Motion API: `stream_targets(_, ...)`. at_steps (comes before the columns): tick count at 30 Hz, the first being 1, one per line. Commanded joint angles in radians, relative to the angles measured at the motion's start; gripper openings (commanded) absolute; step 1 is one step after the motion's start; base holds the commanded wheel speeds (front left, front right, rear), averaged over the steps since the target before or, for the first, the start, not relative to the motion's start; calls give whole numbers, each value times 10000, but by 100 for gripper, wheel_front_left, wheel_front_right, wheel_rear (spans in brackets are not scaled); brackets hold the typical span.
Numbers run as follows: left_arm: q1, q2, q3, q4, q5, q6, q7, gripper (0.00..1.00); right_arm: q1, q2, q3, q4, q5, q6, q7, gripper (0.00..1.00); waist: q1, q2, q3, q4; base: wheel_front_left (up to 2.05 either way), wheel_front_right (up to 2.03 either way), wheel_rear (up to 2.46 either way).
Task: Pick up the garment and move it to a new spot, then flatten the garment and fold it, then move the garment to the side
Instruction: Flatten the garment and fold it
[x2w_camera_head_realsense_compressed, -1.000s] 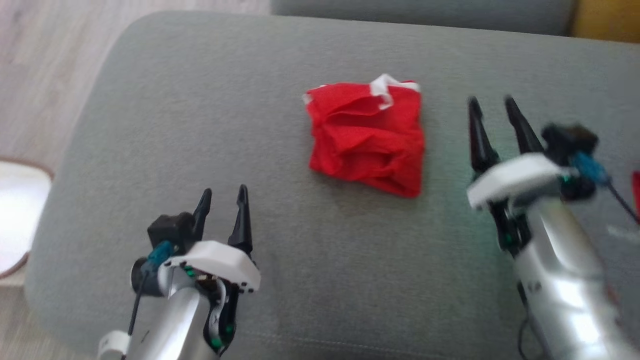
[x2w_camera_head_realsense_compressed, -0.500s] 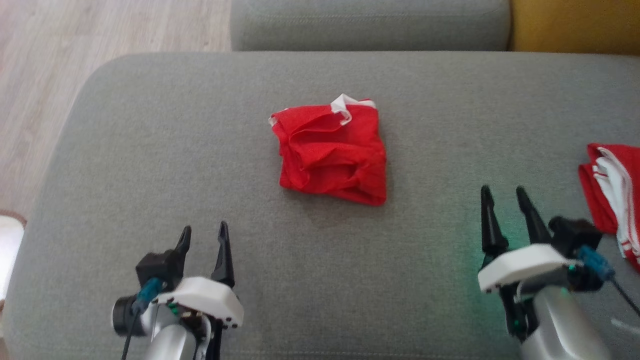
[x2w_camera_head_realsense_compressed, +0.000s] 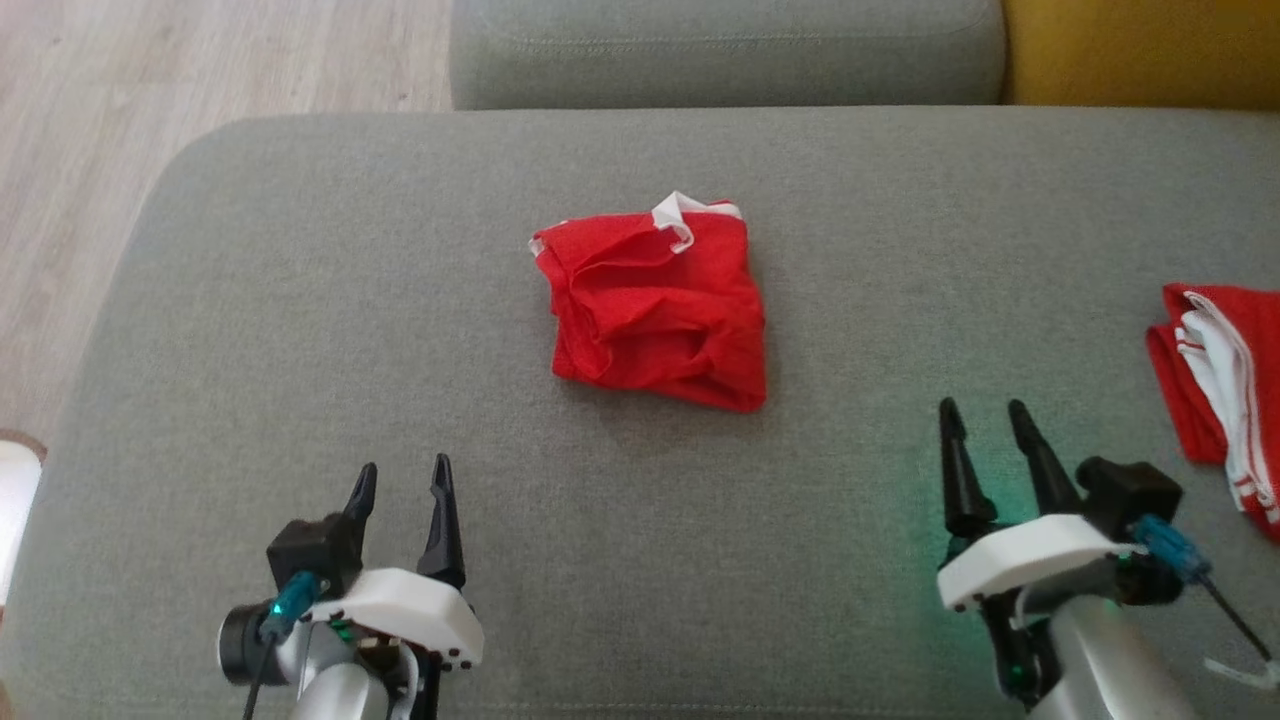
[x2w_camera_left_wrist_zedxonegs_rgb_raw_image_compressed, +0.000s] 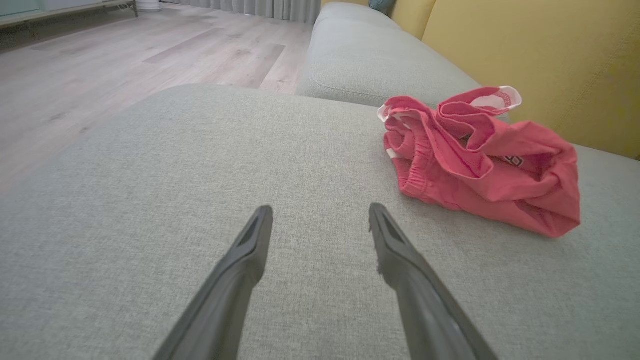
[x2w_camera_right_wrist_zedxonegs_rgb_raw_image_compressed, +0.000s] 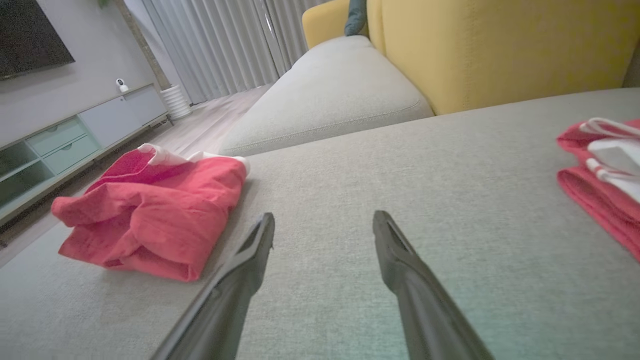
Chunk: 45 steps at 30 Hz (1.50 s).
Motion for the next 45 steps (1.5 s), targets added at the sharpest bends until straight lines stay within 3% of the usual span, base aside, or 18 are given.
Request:
stream_targets(1,-363,143,267,-348,7,17,-63,100,-459,31,413,-305,90,37,-112,100,0,0,110,89,0,0,0)
stream_targets(9,-603,143,-284,-292,-274,-116,-63,100,-1913,31,1984,-17,750,37,-112,100,0,0,586,783,0,0,0)
stream_targets(14,-846,143,-862,-281,-388,-228,-63,100,-3305,31,2649,985,1229,37,-112,100,0,0,913,1581,0,0,0)
stream_targets(22,-1047,143,-1523,-399,-564,-207,-63,100,-4476,31,2731,2259,1589,37,-112,100,0,0,1254,2306,0,0,0)
stream_targets(39,-1133,143,-2074,-398,-764,-218,-63,100,-5549,32,2453,3844,1536,37,-112,100,0,0,1647,2831,0,0,0)
stream_targets(40,-1150,143,-2087,-407,-772,-221,-63,100,-5619,32,2435,3922,1500,37,-112,87,0,0,1678,2864,0,0,0)
stream_targets(41,-1164,143,-2097,-414,-782,-221,-63,100,-5679,32,2430,3987,1468,37,-112,49,0,0,1702,2894,0,0,0)
stream_targets(42,-1164,143,-2097,-414,-782,-221,-63,100,-5679,32,2430,3987,1468,37,-112,49,0,0,1702,2894,0,0,0)
stream_targets(43,-1173,143,-2104,-427,-803,-216,-63,100,-5736,32,2434,4038,1448,37,-112,21,0,0,1726,2922,0,0,0)
stream_targets(44,-1179,143,-2113,-441,-825,-212,-63,100,-5788,32,2456,4076,1442,37,-112,0,0,0,1754,2950,0,0,0)
stream_targets(45,-1183,143,-2117,-454,-849,-205,-63,100,-5839,32,2509,4106,1445,37,-112,0,0,0,1781,2976,0,0,0)
